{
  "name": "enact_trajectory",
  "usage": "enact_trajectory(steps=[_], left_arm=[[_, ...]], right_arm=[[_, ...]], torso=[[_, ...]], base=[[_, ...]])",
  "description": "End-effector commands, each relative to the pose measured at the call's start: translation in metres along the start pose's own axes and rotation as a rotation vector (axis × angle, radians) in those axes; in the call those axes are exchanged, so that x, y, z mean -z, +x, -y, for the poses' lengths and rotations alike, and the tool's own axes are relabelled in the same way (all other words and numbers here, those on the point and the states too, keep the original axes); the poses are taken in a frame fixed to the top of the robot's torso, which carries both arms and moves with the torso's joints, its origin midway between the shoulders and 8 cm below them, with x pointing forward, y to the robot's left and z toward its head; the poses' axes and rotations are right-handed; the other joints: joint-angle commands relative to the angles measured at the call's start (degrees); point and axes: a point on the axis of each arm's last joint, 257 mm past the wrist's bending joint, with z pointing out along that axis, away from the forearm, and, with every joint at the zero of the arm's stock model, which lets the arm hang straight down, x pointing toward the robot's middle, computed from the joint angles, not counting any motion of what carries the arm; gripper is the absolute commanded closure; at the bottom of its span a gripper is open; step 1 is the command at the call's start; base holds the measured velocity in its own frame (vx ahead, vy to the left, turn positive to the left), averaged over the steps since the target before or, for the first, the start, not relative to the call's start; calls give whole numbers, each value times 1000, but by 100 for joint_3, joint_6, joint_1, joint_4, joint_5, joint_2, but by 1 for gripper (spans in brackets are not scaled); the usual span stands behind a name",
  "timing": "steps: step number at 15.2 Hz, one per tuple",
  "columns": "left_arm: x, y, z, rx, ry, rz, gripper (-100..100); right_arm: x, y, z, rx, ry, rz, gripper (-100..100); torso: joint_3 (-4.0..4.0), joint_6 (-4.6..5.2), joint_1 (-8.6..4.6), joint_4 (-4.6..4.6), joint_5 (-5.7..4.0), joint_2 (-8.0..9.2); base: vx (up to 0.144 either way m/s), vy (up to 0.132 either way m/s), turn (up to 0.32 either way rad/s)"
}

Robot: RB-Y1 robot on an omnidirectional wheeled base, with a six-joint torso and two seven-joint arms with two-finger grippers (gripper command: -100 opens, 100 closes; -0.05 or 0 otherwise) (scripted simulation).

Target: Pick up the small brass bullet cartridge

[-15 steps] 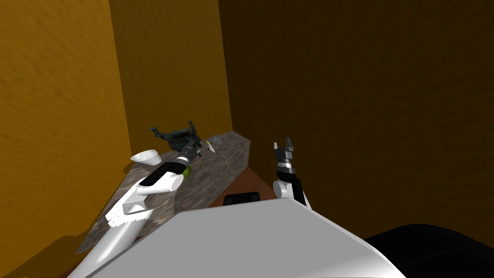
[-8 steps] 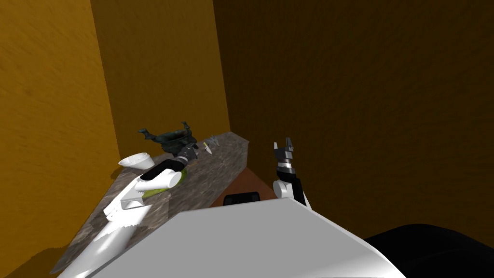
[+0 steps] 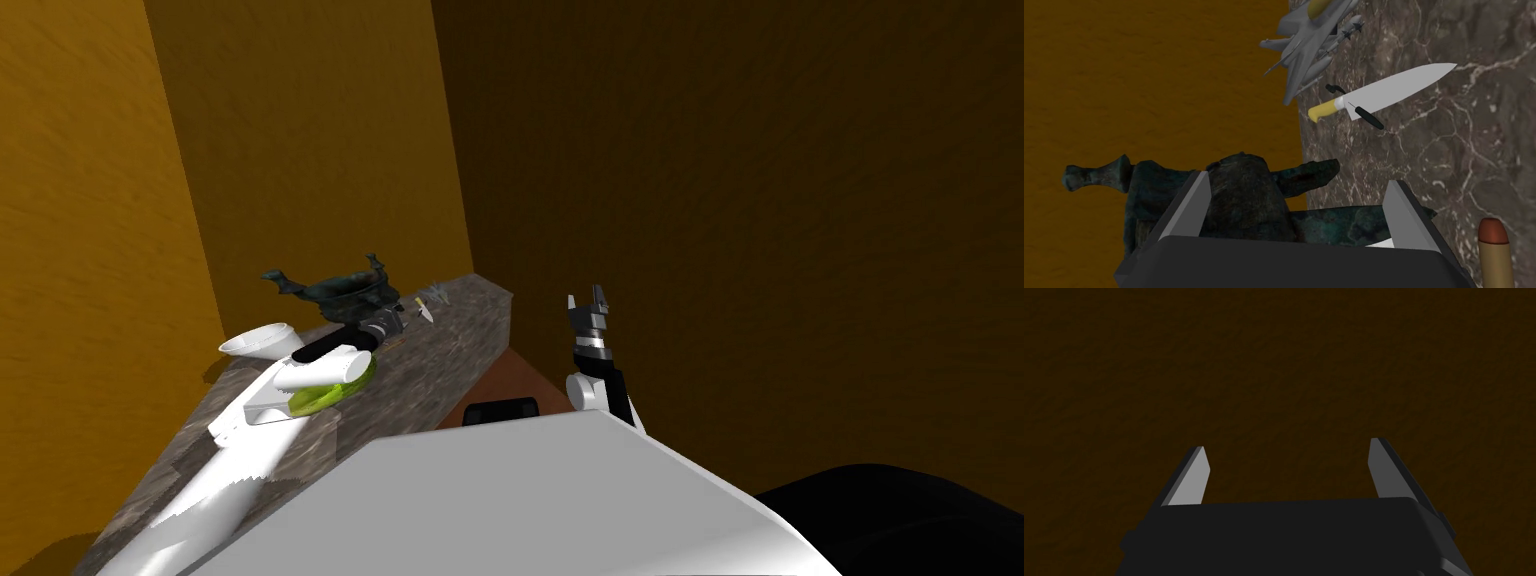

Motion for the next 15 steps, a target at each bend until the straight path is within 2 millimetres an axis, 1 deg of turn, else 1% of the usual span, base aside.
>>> enact_trajectory(steps=[1, 2, 3, 5, 6, 7, 9, 10, 12, 13, 14, 15], left_arm=[[-1, -8, -9, 10, -48, 18, -100], [-1, -8, -11, 10, -54, 20, -100], [-5, -21, -13, 36, -85, 40, -100], [-4, -24, -24, 36, -129, 54, -100], [-4, -24, -25, 36, -131, 55, -100], [-6, -38, -30, 63, -172, 79, -100], [-4, -40, -39, 63, -208, 92, -100], [-7, -53, -41, 90, -237, 113, -100], [-4, -55, -51, 91, -277, 127, -100], [-3, -56, -53, 91, -285, 130, -100], [-4, -68, -56, 119, -316, 153, -100], [-2, -69, -61, 119, -334, 159, -100]], right_arm=[[0, 0, 0, 0, 0, 0, 0], [0, 0, 0, 0, 0, 0, 0], [0, 0, 0, 0, 0, 0, 0], [0, 0, 0, 0, 0, 0, 0], [0, 0, 0, 0, 0, 0, 0], [0, 0, 0, 0, 0, 0, 0], [0, 0, 0, 0, 0, 0, 0], [0, 0, 0, 0, 0, 0, 0], [0, 0, 0, 0, 0, 0, 0], [0, 0, 0, 0, 0, 0, 0], [0, 0, 0, 0, 0, 0, 0], [0, 0, 0, 0, 0, 0, 0]], torso=[[0, 0, 0, 0, 0, 0], [0, -1, 1, 0, 0, 1], [2, -1, 2, 1, 0, 4], [-1, 0, 1, 0, 0, -2], [-2, 0, 1, -1, 0, -2], [0, -1, 2, 0, 1, 1], [-1, 0, 1, -1, 0, -3], [-1, -1, 2, -1, 1, -2], [-5, -1, 1, -2, 0, -9], [-4, -1, 1, -2, 1, -7], [-1, -1, 3, -1, 1, -1], [-1, 0, 1, 0, 0, -2]], base=[[29, -16, -26], [19, -10, -5], [33, -14, -46], [42, -17, -43], [21, -10, -3], [33, -17, -44], [40, -15, -34], [51, -17, -38], [53, -16, -23], [21, -9, 4], [37, -19, -27], [47, -17, -30]])
